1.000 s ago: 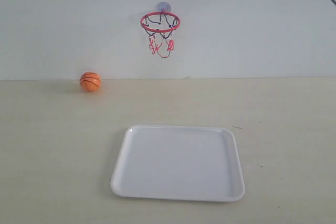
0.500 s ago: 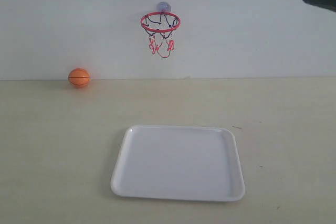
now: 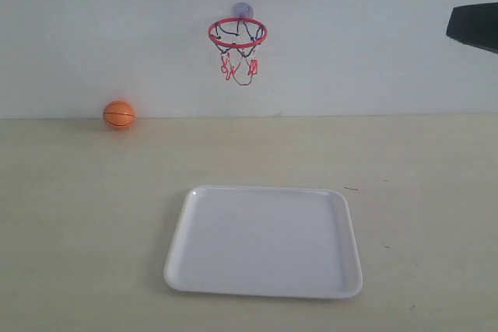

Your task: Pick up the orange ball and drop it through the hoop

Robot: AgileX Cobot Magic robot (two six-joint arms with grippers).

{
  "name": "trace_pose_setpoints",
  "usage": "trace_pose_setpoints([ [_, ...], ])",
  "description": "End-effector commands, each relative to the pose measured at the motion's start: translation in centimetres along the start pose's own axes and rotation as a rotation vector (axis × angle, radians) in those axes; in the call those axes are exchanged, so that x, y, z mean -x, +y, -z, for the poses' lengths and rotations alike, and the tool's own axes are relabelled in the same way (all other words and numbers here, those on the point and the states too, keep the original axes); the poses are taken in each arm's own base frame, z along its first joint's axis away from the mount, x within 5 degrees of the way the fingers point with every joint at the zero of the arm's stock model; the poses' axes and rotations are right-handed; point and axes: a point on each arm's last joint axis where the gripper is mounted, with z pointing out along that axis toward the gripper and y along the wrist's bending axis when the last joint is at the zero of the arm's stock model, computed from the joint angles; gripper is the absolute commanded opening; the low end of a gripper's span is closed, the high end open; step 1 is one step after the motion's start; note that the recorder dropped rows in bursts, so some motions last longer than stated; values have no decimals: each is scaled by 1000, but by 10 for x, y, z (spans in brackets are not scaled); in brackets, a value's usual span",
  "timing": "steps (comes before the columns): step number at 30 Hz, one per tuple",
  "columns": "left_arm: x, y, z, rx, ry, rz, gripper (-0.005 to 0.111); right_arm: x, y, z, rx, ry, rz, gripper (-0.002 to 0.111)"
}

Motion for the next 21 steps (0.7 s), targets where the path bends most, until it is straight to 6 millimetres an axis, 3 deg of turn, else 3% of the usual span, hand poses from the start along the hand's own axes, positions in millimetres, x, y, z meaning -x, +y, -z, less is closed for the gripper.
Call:
trace_pose_setpoints([
  [1, -1, 0, 0, -2, -2, 8, 4, 1, 2, 1, -3, -13, 7, 0],
  [12, -1, 0, 0, -2, -2, 8, 4, 2, 5, 2, -1, -17, 18, 0],
  [15, -1, 0, 0, -2, -2, 8, 4, 5, 18, 5, 9, -31, 63, 0],
  [18, -1, 0, 0, -2, -2, 8, 4, 9, 44, 10, 24, -59, 146, 0],
  [21, -1, 0, 0, -2, -2, 8, 4, 15, 67, 15, -119, -146, 241, 0],
])
